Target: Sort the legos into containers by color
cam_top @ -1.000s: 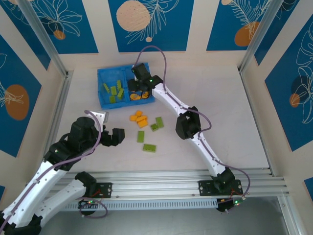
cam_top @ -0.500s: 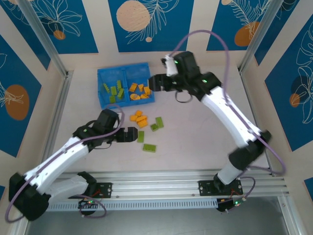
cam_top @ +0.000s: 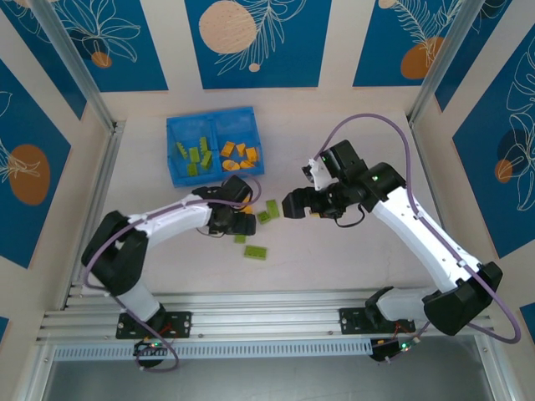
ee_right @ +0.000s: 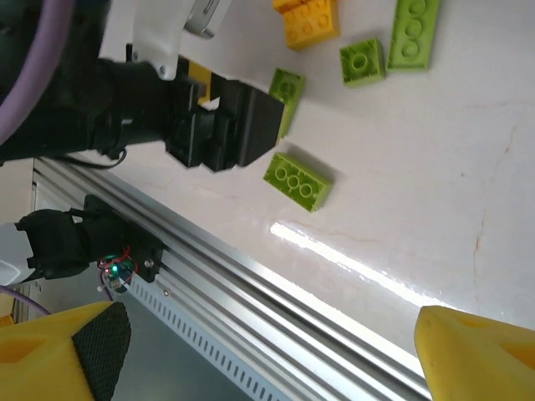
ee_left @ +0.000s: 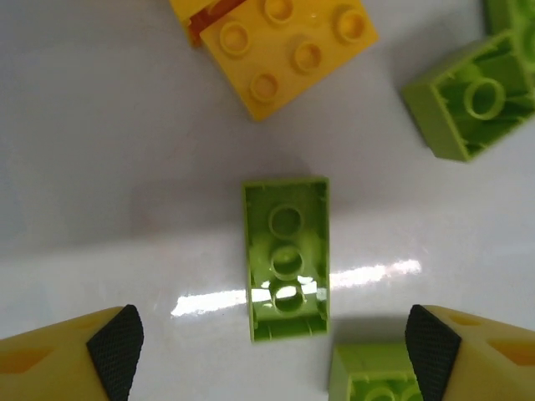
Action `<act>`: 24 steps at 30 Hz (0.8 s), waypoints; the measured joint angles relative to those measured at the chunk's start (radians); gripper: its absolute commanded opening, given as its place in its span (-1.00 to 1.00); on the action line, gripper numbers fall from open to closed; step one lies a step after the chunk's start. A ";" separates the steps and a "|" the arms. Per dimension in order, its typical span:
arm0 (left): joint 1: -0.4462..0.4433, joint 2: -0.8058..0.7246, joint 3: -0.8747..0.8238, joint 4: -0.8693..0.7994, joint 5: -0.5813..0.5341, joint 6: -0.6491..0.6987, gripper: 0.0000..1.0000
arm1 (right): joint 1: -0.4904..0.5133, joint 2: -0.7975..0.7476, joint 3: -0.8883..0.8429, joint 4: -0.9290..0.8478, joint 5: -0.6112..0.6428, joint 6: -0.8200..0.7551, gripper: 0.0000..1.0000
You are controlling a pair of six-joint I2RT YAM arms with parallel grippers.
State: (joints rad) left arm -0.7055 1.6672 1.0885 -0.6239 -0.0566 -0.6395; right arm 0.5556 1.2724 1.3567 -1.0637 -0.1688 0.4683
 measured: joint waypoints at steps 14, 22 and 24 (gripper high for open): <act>0.002 0.142 0.035 0.005 -0.013 -0.048 -0.39 | -0.006 -0.017 -0.039 0.016 -0.071 0.037 0.80; 0.014 0.053 0.043 -0.034 -0.050 -0.031 -0.46 | -0.006 0.013 -0.043 0.056 -0.110 0.048 0.78; 0.032 -0.005 0.074 -0.065 -0.074 0.001 -0.46 | -0.008 0.013 -0.043 0.058 -0.108 0.056 0.78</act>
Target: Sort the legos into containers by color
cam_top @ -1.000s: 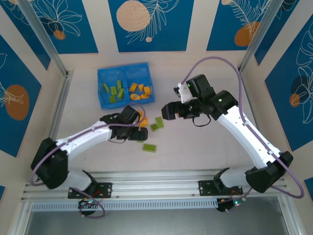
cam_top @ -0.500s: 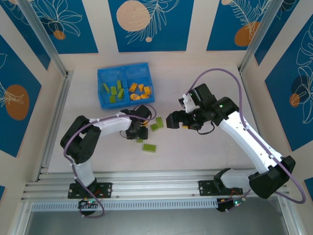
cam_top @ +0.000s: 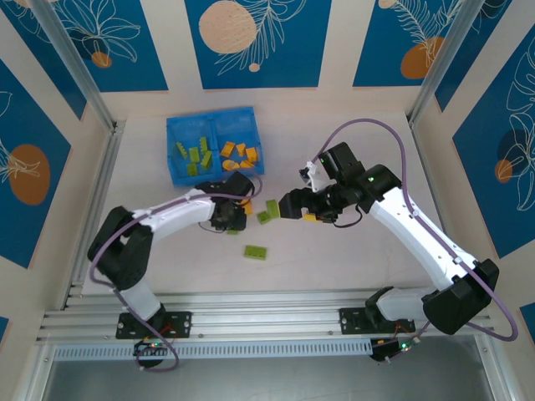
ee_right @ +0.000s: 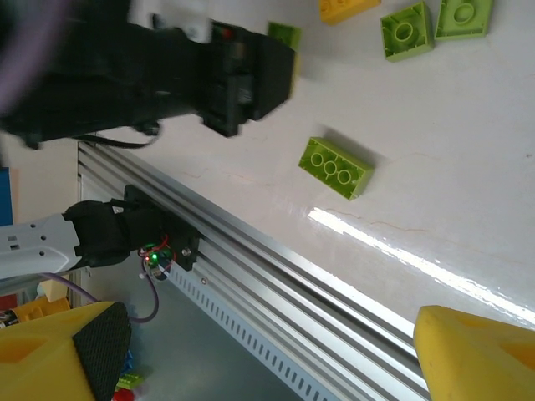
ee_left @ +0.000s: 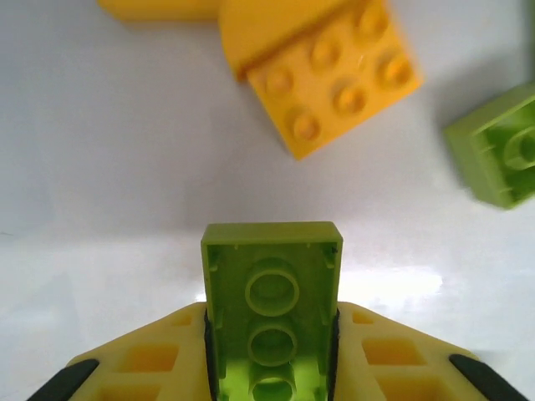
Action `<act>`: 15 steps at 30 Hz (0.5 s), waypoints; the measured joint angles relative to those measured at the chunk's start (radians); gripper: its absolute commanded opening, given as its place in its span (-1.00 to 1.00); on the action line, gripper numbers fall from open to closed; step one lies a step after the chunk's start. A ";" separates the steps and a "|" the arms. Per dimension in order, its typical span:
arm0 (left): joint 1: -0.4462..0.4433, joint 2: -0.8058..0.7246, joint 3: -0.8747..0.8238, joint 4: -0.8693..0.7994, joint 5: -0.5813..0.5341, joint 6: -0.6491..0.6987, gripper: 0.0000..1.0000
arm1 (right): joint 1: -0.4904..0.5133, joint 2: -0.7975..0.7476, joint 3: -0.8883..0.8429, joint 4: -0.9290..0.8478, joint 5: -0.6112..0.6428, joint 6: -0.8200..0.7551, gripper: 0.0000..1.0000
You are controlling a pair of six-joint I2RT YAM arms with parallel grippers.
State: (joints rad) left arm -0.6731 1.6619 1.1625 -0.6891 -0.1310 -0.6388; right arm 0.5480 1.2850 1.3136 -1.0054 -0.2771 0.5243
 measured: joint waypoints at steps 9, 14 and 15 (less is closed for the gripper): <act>0.275 -0.099 0.264 0.010 -0.118 0.224 -0.47 | -0.001 -0.010 0.000 0.019 0.043 0.042 0.77; 0.407 0.080 0.458 0.028 -0.154 0.311 -0.50 | -0.001 -0.044 0.000 0.026 0.061 0.064 0.77; 0.425 0.137 0.508 0.031 -0.156 0.323 -0.51 | -0.001 -0.051 0.000 0.025 0.064 0.069 0.77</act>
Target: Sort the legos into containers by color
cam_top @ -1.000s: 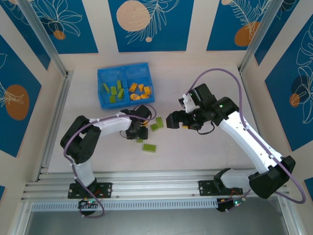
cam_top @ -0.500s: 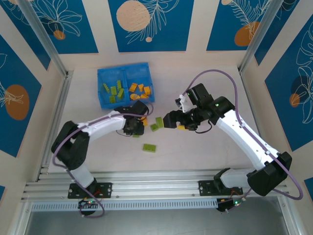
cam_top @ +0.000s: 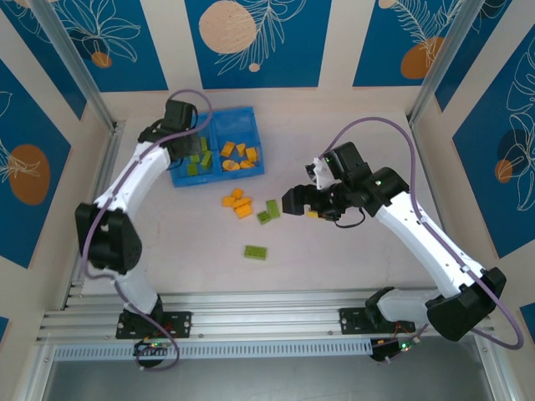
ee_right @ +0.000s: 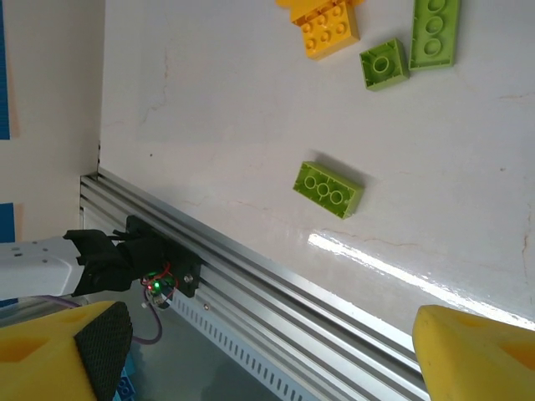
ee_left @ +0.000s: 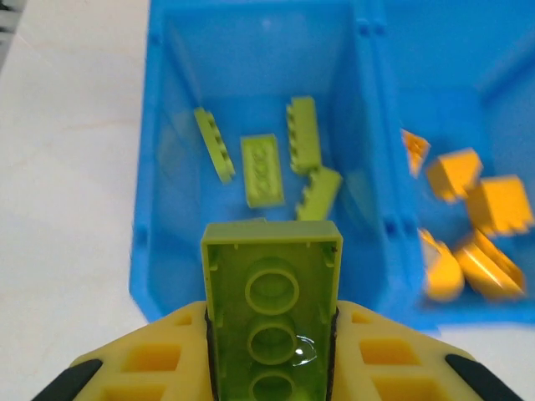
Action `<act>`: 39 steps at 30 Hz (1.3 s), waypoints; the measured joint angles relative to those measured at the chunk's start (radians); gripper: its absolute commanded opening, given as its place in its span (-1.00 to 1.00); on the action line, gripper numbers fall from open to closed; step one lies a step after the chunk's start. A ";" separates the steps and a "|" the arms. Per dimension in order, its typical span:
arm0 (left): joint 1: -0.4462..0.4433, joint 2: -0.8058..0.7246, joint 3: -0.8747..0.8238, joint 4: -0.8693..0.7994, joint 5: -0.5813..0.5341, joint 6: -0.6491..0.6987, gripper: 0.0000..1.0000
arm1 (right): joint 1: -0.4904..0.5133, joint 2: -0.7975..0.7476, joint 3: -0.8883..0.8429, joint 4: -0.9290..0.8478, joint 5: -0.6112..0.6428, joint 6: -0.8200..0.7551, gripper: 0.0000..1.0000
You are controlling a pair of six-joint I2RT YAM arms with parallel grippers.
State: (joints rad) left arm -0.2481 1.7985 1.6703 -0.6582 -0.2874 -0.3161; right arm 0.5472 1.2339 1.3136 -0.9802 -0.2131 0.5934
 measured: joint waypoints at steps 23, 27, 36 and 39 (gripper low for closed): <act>0.124 0.575 0.590 -0.148 0.134 -0.024 0.19 | 0.003 -0.170 -0.030 -0.007 0.070 0.096 0.73; 0.115 0.374 0.413 -0.106 0.237 -0.044 0.21 | 0.003 -0.159 -0.048 -0.002 0.097 0.099 0.73; 0.003 -0.299 -0.001 0.086 0.507 0.070 0.34 | 0.010 -0.069 -0.049 0.076 0.119 0.100 0.73; -0.063 -0.472 -0.126 0.099 0.609 0.184 0.38 | 0.016 -0.008 -0.047 0.117 0.116 0.106 0.73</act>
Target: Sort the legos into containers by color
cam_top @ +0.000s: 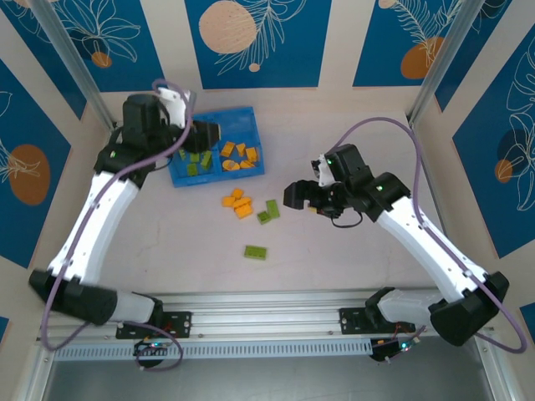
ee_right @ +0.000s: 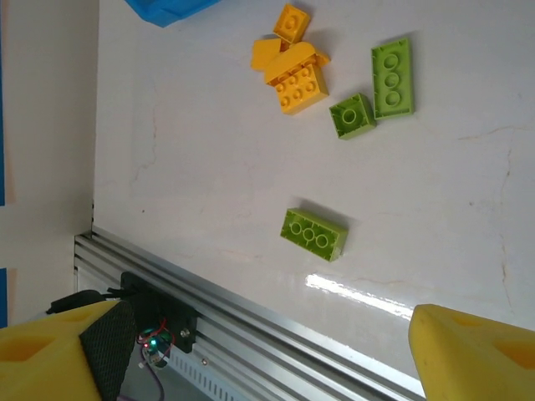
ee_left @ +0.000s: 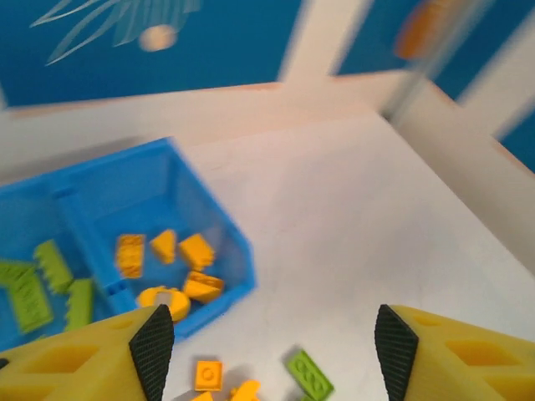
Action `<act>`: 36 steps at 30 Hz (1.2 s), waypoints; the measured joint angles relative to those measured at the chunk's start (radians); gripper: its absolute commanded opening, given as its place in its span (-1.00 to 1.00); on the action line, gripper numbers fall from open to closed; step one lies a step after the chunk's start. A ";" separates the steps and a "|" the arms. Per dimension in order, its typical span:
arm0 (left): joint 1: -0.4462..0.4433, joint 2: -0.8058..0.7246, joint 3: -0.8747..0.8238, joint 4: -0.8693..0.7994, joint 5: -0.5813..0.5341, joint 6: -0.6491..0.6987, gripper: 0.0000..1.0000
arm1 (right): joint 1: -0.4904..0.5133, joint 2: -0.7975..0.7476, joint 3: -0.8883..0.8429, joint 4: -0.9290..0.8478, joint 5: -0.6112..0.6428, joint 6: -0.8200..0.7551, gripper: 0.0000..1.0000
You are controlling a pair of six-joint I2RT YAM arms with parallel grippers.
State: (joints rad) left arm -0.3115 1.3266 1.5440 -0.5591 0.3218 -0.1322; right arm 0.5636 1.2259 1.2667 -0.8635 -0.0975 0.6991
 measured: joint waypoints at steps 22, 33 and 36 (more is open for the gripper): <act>-0.183 -0.677 -0.721 -0.145 0.113 0.429 1.00 | 0.222 0.893 0.551 0.088 0.257 -0.212 1.00; -0.183 -0.684 -0.768 -0.108 0.057 0.427 1.00 | 0.243 1.084 0.692 0.082 0.359 -0.341 0.91; -0.183 -0.684 -0.770 -0.101 0.039 0.426 1.00 | 0.248 1.114 0.726 0.077 0.359 -0.358 0.80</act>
State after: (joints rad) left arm -0.4942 0.6430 0.7738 -0.6601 0.3611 0.2943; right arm 0.8120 2.3398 1.9930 -0.7868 0.2611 0.3412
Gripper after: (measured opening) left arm 0.998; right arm 0.929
